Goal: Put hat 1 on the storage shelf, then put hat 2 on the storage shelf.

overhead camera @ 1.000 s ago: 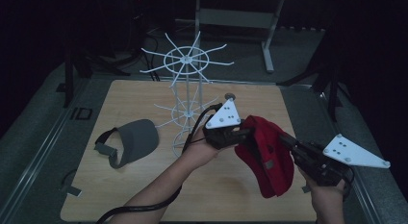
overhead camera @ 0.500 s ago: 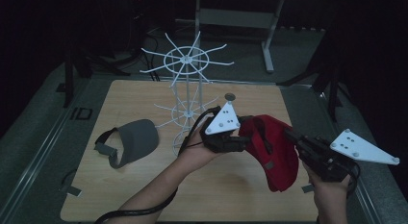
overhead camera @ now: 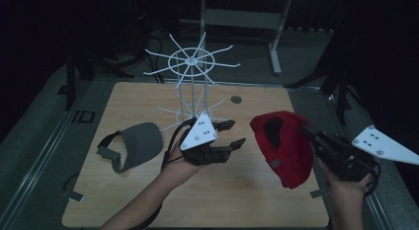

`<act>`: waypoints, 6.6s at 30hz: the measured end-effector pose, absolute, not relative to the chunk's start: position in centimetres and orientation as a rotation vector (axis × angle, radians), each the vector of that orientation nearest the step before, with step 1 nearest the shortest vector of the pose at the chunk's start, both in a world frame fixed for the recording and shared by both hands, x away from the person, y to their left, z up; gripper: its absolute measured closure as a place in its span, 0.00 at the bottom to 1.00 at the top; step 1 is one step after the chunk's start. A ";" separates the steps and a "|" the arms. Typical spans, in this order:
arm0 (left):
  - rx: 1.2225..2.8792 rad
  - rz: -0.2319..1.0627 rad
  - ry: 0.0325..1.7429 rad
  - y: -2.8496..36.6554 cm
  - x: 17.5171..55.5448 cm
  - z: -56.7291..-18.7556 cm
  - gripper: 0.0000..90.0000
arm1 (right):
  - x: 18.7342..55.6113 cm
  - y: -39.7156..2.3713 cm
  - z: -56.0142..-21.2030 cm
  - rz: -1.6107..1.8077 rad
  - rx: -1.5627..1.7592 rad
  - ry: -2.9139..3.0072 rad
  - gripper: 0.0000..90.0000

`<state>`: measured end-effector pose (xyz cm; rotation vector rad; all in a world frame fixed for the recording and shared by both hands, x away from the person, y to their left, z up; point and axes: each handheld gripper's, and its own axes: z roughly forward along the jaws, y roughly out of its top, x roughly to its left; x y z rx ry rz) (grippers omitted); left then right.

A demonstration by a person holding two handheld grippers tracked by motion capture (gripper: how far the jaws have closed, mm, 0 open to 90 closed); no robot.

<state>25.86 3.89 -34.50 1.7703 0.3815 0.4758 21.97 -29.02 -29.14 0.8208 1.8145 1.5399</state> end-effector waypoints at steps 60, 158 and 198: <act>1.782 0.438 0.612 11.6 21.7 -46.1 0.50 | 33.4 -22.8 -25.1 1.495 0.924 1.799 0.98; 1.760 0.486 0.859 20.5 20.7 -52.1 0.51 | 28.1 -37.5 -52.9 1.146 1.299 1.801 0.17; 1.699 0.658 1.123 30.3 19.9 -53.6 0.51 | 27.8 -38.4 -55.2 1.123 1.354 1.719 0.16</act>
